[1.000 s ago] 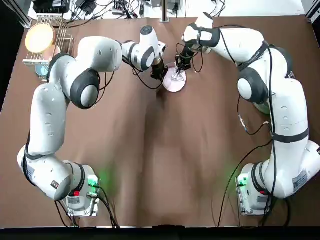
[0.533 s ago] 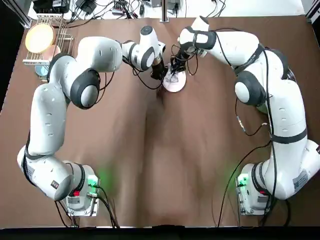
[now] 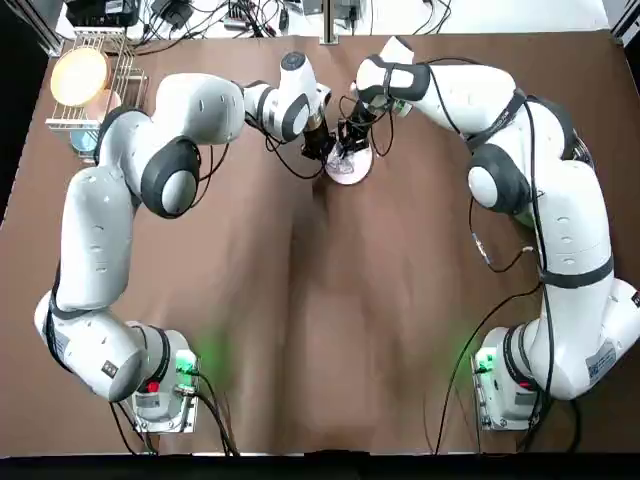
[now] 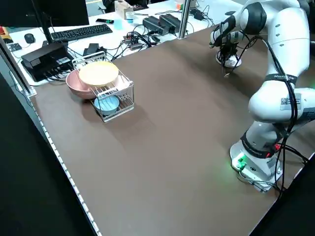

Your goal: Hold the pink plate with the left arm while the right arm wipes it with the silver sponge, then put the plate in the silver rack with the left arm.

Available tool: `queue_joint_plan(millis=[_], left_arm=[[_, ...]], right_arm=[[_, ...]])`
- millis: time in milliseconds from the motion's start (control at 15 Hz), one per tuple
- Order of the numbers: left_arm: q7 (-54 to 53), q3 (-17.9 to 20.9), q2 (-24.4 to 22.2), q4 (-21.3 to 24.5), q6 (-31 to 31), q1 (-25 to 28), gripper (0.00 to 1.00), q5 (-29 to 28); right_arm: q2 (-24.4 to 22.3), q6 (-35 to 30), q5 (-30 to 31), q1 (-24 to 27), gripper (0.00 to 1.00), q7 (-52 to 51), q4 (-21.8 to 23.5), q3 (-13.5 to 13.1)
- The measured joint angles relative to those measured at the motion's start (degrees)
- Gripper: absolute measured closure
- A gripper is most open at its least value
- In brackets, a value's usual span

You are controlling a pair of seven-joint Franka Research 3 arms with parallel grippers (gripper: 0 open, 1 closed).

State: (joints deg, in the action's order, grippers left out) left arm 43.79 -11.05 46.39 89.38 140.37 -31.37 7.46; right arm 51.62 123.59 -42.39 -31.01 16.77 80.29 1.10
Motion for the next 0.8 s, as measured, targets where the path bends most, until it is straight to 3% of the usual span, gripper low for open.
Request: queue_joint_plan(millis=[200, 533, 800], left_arm=[[0.0, 0.0, 0.0, 0.0, 0.0, 0.0, 0.97, 0.0], [0.0, 0.0, 0.0, 0.0, 0.0, 0.0, 0.97, 0.0], [0.0, 0.0, 0.0, -0.1, 0.0, 0.0, 0.97, 0.0]], right_arm=[[0.0, -4.7, 0.0, 0.1, 0.93, 0.0, 0.0, 0.0], [0.0, -7.0, 0.0, 0.6, 0.93, 1.9, -0.9, -0.3], [-0.6, -15.7, 0.1, 0.6, 0.93, 2.2, -2.3, -3.5]])
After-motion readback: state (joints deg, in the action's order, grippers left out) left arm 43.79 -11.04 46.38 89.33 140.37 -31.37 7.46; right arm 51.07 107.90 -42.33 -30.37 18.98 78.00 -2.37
